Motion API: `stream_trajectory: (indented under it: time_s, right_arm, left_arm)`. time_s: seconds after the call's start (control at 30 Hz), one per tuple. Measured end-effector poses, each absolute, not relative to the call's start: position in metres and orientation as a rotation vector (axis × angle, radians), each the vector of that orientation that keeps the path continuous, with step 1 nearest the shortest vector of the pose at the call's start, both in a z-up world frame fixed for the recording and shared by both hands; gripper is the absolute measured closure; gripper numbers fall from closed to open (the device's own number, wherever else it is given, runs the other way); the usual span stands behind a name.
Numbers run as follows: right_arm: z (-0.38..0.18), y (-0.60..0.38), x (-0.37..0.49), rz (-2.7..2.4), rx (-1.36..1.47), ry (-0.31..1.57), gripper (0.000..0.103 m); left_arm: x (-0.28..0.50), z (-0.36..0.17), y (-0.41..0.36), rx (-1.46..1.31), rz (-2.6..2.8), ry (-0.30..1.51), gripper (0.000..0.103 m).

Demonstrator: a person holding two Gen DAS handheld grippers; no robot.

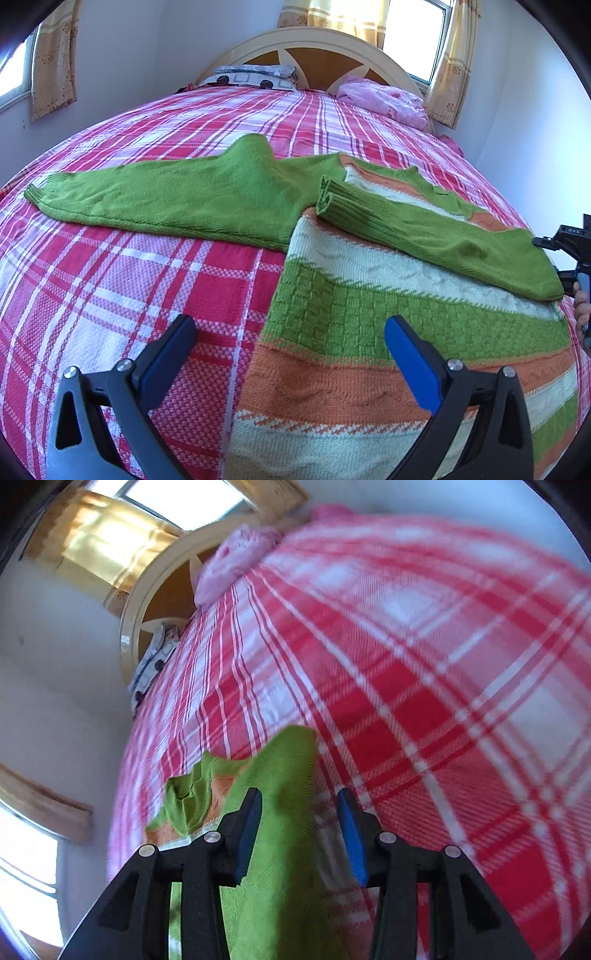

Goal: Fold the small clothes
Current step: 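Lift the sleeve with the right gripper and lay it across the sweater body, then open the right gripper and move the left gripper to the other sleeve cuff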

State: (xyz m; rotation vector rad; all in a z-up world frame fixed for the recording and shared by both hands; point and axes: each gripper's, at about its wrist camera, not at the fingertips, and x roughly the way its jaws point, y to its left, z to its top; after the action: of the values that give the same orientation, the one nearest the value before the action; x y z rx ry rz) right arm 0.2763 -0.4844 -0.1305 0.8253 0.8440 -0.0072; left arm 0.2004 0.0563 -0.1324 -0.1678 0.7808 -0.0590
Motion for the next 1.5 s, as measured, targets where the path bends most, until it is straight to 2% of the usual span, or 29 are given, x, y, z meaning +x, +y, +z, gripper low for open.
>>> stream_trajectory:
  time_s: [0.07, 0.17, 0.2, 0.23, 0.33, 0.5, 0.63, 0.73, 0.77, 0.83, 1.0, 1.1, 1.2, 1.37, 1.5]
  right_arm:
    - [-0.143, -0.485, 0.287, 0.042, 0.859, 0.862, 0.047]
    - [-0.144, -0.483, 0.294, 0.062, 0.869, 0.799, 0.046]
    - [-0.141, -0.478, 0.301, 0.075, 0.824, 0.801, 0.064]
    - [-0.139, -0.471, 0.306, 0.091, 0.773, 0.827, 0.094]
    - [-0.115, -0.451, 0.307, 0.11, 0.588, 0.818, 0.094]
    - [-0.062, -0.415, 0.298, -0.033, 0.121, 0.674, 0.095]
    - [-0.086, -0.397, 0.323, -0.103, -0.073, 0.733, 0.095]
    - [-0.135, -0.395, 0.349, -0.193, -0.232, 0.852, 0.095]
    - [-0.14, -0.4, 0.348, -0.21, -0.236, 0.85, 0.094]
    - [-0.133, -0.408, 0.348, -0.262, -0.229, 0.845, 0.079]
    - [-0.073, -0.449, 0.3, -0.296, 0.036, 0.649, 0.079]
    - [-0.058, -0.444, 0.266, -0.149, 0.142, 0.686, 0.079]
    - [-0.07, -0.416, 0.242, -0.075, 0.106, 0.749, 0.079]
    - [-0.131, -0.375, 0.23, -0.074, 0.083, 0.901, 0.079]
    - [-0.116, -0.333, 0.227, -0.169, -0.105, 0.843, 0.079]
  left_arm:
    - [0.201, -0.132, 0.056, -0.162, -0.056, 0.783, 0.0]
    - [0.201, -0.132, 0.055, -0.156, -0.053, 0.785, 0.0]
    - [0.201, -0.132, 0.055, -0.156, -0.053, 0.785, 0.0]
    - [0.201, -0.132, 0.054, -0.154, -0.052, 0.785, 0.0]
    - [0.201, -0.132, 0.054, -0.154, -0.052, 0.786, 0.0]
    - [0.201, -0.133, 0.055, -0.154, -0.052, 0.785, 0.0]
    - [0.201, -0.132, 0.054, -0.153, -0.052, 0.786, 0.0]
    - [0.201, -0.133, 0.055, -0.153, -0.051, 0.786, 0.0]
    - [0.202, -0.133, 0.054, -0.151, -0.05, 0.787, 0.0]
    - [0.202, -0.133, 0.054, -0.147, -0.049, 0.788, 0.0]
    - [0.202, -0.133, 0.053, -0.15, -0.05, 0.786, 0.0]
    - [0.203, -0.133, 0.053, -0.152, -0.051, 0.785, 0.0]
    - [0.203, -0.133, 0.053, -0.151, -0.05, 0.786, 0.0]
    - [0.203, -0.133, 0.051, -0.133, -0.043, 0.796, 0.0]
    - [0.203, -0.133, 0.05, -0.113, -0.039, 0.805, 0.0]
